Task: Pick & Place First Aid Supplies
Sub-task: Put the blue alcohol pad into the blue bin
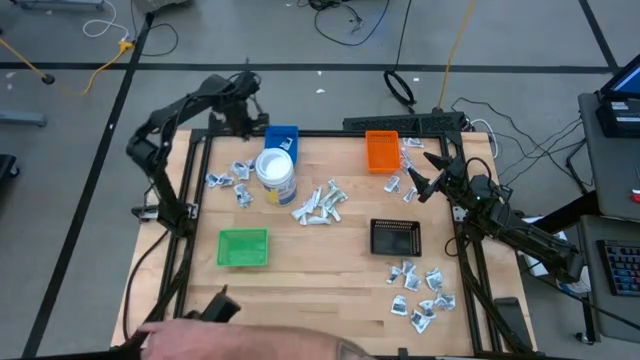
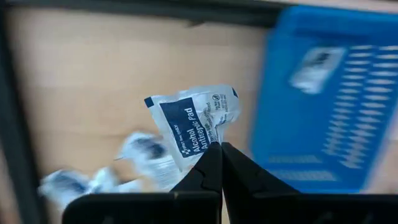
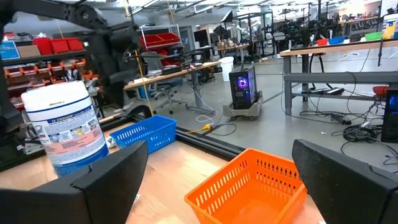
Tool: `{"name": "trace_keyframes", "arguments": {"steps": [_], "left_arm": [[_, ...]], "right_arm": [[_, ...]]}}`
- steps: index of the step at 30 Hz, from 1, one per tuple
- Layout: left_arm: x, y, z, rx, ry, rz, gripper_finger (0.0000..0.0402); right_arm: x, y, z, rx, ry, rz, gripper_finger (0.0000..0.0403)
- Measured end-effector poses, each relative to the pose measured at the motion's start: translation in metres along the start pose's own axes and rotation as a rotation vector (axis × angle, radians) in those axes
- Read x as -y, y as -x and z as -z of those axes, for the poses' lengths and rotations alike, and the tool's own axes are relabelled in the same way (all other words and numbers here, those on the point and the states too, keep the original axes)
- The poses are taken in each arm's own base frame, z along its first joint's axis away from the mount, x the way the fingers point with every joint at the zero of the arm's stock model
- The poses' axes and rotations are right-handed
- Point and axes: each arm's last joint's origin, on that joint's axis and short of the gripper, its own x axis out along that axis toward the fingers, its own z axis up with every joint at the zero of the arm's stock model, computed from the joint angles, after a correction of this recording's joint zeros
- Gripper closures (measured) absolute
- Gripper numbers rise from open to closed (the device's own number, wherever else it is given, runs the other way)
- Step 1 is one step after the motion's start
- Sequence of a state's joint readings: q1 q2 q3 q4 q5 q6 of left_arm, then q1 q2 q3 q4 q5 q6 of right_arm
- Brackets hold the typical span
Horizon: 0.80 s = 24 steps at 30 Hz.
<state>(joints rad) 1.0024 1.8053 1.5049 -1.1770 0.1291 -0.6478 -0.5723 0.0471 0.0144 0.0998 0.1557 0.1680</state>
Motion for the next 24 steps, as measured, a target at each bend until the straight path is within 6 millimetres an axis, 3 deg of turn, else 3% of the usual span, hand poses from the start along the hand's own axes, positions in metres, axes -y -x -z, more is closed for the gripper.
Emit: {"name": "trace_keyframes", "arguments": {"steps": [7, 13, 24], "left_arm": [[0.047, 0.005, -0.021, -0.013, -0.057, 0.067, 0.0401], [0.073, 0.007, -0.035, -0.026, -0.103, 0.062, 0.0402], [0.098, -0.035, -0.022, -0.127, -0.176, 0.014, 0.0402]], "right_arm": [[0.000, 0.000, 0.000, 0.000, 0.000, 0.000, 0.0009], [0.000, 0.000, 0.000, -0.001, 0.000, 0.000, 0.0009], [0.000, 0.000, 0.000, 0.000, 0.000, 0.000, 0.0009]]}}
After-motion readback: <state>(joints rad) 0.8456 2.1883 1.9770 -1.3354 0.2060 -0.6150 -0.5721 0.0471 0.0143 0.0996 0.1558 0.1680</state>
